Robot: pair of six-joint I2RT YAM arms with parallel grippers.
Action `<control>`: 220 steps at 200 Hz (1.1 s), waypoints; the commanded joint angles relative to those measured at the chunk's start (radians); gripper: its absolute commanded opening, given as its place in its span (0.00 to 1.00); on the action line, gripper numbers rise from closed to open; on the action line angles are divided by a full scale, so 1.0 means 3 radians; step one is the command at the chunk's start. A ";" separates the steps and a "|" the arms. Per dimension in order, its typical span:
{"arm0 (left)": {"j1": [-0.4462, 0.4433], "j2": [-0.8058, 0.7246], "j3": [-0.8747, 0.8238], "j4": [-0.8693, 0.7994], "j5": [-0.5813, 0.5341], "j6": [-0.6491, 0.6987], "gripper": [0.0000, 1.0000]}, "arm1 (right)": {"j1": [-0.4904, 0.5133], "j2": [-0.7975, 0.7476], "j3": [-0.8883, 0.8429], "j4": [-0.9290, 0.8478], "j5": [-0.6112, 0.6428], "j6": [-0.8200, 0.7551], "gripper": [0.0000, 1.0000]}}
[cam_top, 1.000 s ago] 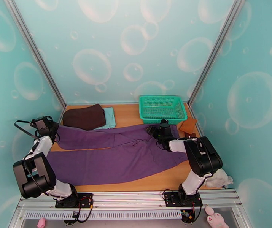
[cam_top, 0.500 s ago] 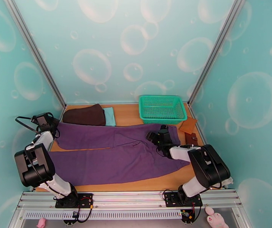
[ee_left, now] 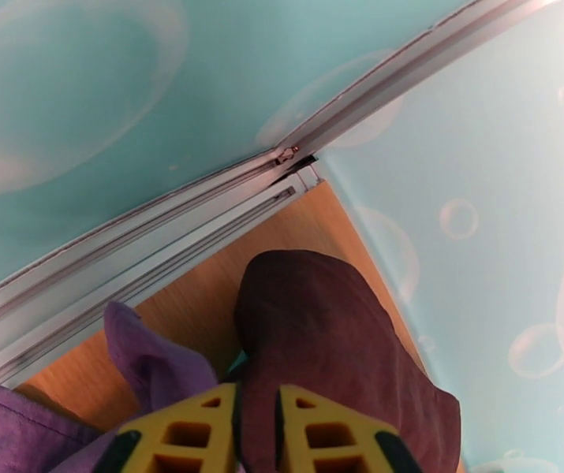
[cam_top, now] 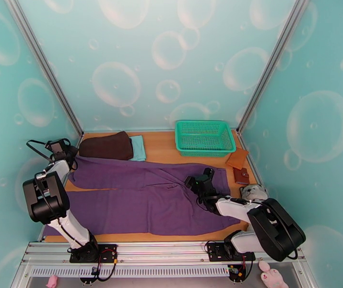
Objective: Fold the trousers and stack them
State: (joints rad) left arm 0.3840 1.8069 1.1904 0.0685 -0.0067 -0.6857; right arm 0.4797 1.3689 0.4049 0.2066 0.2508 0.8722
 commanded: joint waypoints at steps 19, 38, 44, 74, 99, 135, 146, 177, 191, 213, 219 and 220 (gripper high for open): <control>-0.0152 -0.0125 0.0051 -0.0071 0.0099 0.0154 0.21 | 0.0106 -0.0251 0.0436 -0.1130 0.0514 -0.0218 0.89; -0.0547 -0.0319 -0.0046 -0.0259 -0.0010 0.0307 0.24 | -0.0184 -0.0068 0.0849 -0.1025 0.0156 -0.0647 0.90; -0.0690 -0.0366 -0.0099 -0.0263 0.0061 0.0364 0.25 | -0.0281 0.0027 0.0944 -0.0942 -0.0007 -0.0733 0.90; -0.1435 -0.0536 -0.0336 -0.0534 0.0240 0.0554 0.28 | -0.0511 0.0521 0.1256 -0.0582 -0.0596 -0.0908 0.90; -0.1866 -0.0668 -0.0598 -0.0712 0.0516 0.0577 0.29 | -0.0576 0.0773 0.1165 -0.0231 -0.0941 -0.0787 0.90; -0.2310 -0.0618 -0.0807 -0.0756 0.0847 0.0585 0.30 | -0.0671 0.0876 0.0994 0.0037 -0.0997 -0.0742 0.90; -0.2369 -0.0499 -0.0811 -0.0641 0.1005 0.0531 0.30 | -0.0721 0.0916 0.0959 0.0104 -0.1017 -0.0733 0.90; -0.2523 -0.0195 -0.0705 -0.0368 0.1092 0.0276 0.31 | -0.0810 0.1046 0.0976 0.0186 -0.1060 -0.0783 0.90; -0.2584 -0.0083 -0.0644 -0.0375 0.1009 0.0163 0.31 | -0.0833 0.1107 0.1000 0.0227 -0.1092 -0.0831 0.90; -0.2671 0.0044 -0.0622 -0.0295 0.0891 0.0016 0.33 | -0.0859 0.1218 0.1013 0.0318 -0.1106 -0.0924 0.90; -0.2697 0.0063 -0.0645 -0.0199 0.0873 -0.0020 0.33 | -0.0865 0.1245 0.1005 0.0375 -0.1112 -0.0945 0.90; -0.2702 0.0065 -0.0644 -0.0183 0.0872 -0.0025 0.33 | -0.0866 0.1248 0.1006 0.0383 -0.1115 -0.0950 0.90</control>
State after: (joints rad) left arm -0.3988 1.7958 0.9703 -0.0738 0.2760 -0.6266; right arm 0.2325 1.6886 0.7052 0.2775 -0.0593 0.6361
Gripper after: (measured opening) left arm 0.325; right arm 0.899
